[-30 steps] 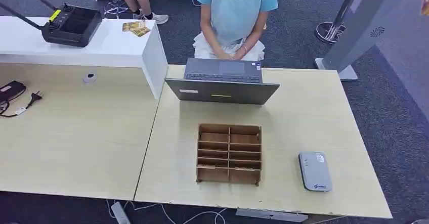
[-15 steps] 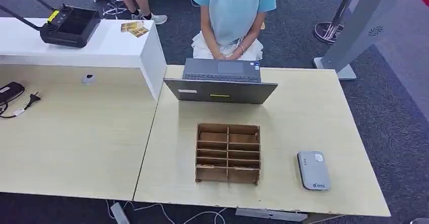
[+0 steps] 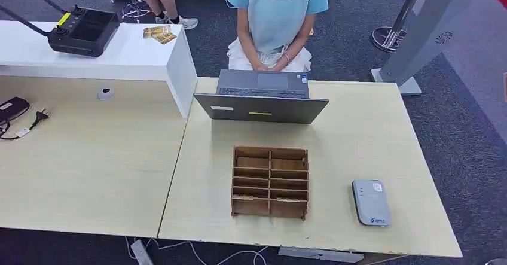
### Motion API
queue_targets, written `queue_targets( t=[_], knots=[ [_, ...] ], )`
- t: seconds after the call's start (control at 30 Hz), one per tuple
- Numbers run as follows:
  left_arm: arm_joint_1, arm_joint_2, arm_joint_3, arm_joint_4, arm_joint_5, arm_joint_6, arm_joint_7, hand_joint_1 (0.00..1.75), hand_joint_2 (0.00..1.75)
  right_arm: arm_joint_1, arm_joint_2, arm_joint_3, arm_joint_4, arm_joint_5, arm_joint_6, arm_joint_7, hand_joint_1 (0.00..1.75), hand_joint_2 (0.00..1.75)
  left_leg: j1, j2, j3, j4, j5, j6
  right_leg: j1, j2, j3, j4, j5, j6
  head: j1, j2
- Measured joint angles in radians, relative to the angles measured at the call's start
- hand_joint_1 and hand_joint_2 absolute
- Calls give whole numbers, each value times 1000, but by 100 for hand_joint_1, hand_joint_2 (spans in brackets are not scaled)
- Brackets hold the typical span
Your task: Pass the card to the sensor for recognition and then transmit it.
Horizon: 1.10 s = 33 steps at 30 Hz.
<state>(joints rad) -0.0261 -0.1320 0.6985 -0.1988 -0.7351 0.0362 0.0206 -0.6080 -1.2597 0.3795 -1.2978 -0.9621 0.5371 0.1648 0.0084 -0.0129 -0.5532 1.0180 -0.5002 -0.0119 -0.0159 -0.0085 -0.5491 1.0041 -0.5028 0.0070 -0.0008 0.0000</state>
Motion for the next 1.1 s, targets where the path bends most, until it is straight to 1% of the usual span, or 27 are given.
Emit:
queue_targets(
  t=[0.1,0.2,0.4,0.53,0.87,1.0,1.1],
  knots=[
    [0,0,0,0,-2,0,0,0,0,44,-19,-17,-12,-2,0,-3,175,175,0,0,0,0,0,0,0,0,0,0,0,0,0,0],
    [0,0,0,0,-6,0,0,0,0,109,-30,-45,-27,12,0,-8,175,175,0,0,0,0,0,0,0,0,0,0,0,0,0,0],
    [0,0,2,0,-19,0,0,0,0,235,-30,-142,-53,76,13,10,175,175,0,0,0,0,0,0,0,0,0,0,0,0,0,0],
    [-1,0,6,0,-27,0,0,0,0,276,-22,-182,-67,122,18,21,175,175,0,0,0,0,0,0,0,0,0,0,0,0,0,0],
    [-2,-1,11,0,-39,-1,0,0,0,284,33,-187,-69,205,20,27,175,175,0,0,0,0,0,0,0,0,0,0,0,0,0,0],
    [-4,-1,16,0,-47,-2,0,0,0,287,58,-175,-65,254,18,11,175,175,0,0,0,0,0,0,0,0,0,0,0,0,0,0],
    [-5,-1,17,0,-50,-3,0,0,0,298,66,-161,-61,277,16,2,175,175,0,0,0,0,0,0,0,0,0,0,0,0,0,0]
  ],
)
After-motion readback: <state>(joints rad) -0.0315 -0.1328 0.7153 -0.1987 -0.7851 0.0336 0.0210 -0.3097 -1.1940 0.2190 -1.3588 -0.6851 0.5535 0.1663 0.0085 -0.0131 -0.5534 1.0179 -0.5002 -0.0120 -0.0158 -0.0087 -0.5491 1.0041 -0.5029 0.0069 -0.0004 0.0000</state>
